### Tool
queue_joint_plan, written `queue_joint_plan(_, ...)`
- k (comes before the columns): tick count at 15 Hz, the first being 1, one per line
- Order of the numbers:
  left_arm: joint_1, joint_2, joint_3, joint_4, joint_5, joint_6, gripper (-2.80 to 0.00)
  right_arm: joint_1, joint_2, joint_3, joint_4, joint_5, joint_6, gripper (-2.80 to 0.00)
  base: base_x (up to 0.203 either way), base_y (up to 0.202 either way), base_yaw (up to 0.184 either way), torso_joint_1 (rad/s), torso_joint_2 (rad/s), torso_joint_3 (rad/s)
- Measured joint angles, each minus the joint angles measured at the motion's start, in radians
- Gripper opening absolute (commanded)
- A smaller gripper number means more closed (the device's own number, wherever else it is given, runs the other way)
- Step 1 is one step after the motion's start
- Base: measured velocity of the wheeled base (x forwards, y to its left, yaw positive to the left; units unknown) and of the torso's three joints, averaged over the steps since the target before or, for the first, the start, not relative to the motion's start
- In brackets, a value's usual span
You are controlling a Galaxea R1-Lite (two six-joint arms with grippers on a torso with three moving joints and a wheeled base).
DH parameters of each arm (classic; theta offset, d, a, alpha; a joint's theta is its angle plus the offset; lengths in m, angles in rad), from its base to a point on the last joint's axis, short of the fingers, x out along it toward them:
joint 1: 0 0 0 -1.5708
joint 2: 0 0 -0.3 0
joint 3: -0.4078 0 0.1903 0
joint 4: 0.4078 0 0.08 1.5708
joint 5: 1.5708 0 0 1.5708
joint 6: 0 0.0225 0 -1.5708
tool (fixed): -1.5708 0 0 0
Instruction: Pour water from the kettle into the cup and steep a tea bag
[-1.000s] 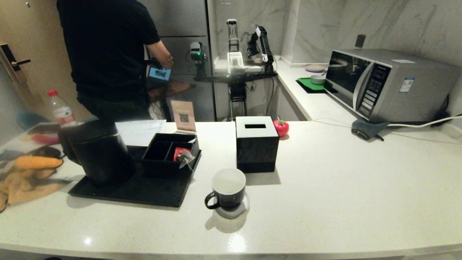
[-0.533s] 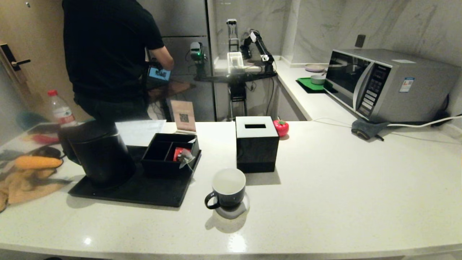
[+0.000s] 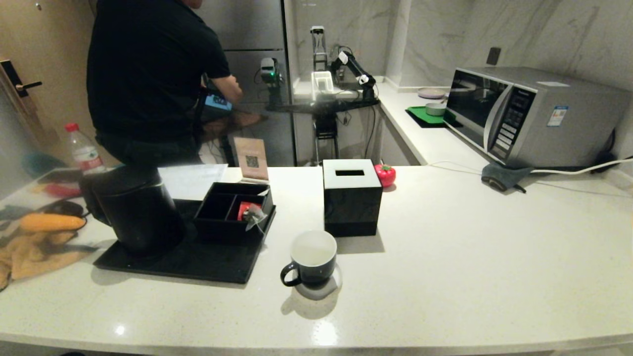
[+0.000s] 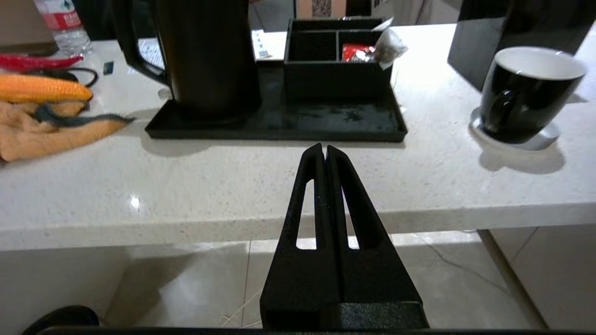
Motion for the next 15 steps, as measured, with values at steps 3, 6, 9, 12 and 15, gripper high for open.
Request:
queue_joint_plan(3, 0.000, 0.033, -0.103, 0.034, 0.049, 0.001, -2.80, 0.000, 0.000, 0.000, 0.000, 0.000, 0.000, -2.80, 0.000, 0.000, 0.000, 0.000, 0.00, 0.000)
queue_joint_plan(6, 0.000, 0.150, -0.227, 0.036, 0.197, 0.001, -2.80, 0.000, 0.000, 0.000, 0.000, 0.000, 0.000, -2.80, 0.000, 0.000, 0.000, 0.000, 0.00, 0.000)
queue_joint_plan(9, 0.000, 0.298, -0.383, 0.035, 0.433, 0.038, -2.80, 0.000, 0.000, 0.000, 0.000, 0.000, 0.000, -2.80, 0.000, 0.000, 0.000, 0.000, 0.00, 0.000)
queue_joint_plan(12, 0.000, 0.420, -0.466, 0.037, 0.651, 0.082, -2.80, 0.000, 0.000, 0.000, 0.000, 0.000, 0.000, -2.80, 0.000, 0.000, 0.000, 0.000, 0.00, 0.000)
queue_joint_plan(15, 0.004, 0.553, -0.503, 0.030, 0.766, 0.061, -2.80, 0.000, 0.000, 0.000, 0.000, 0.000, 0.000, -2.80, 0.000, 0.000, 0.000, 0.000, 0.00, 0.000)
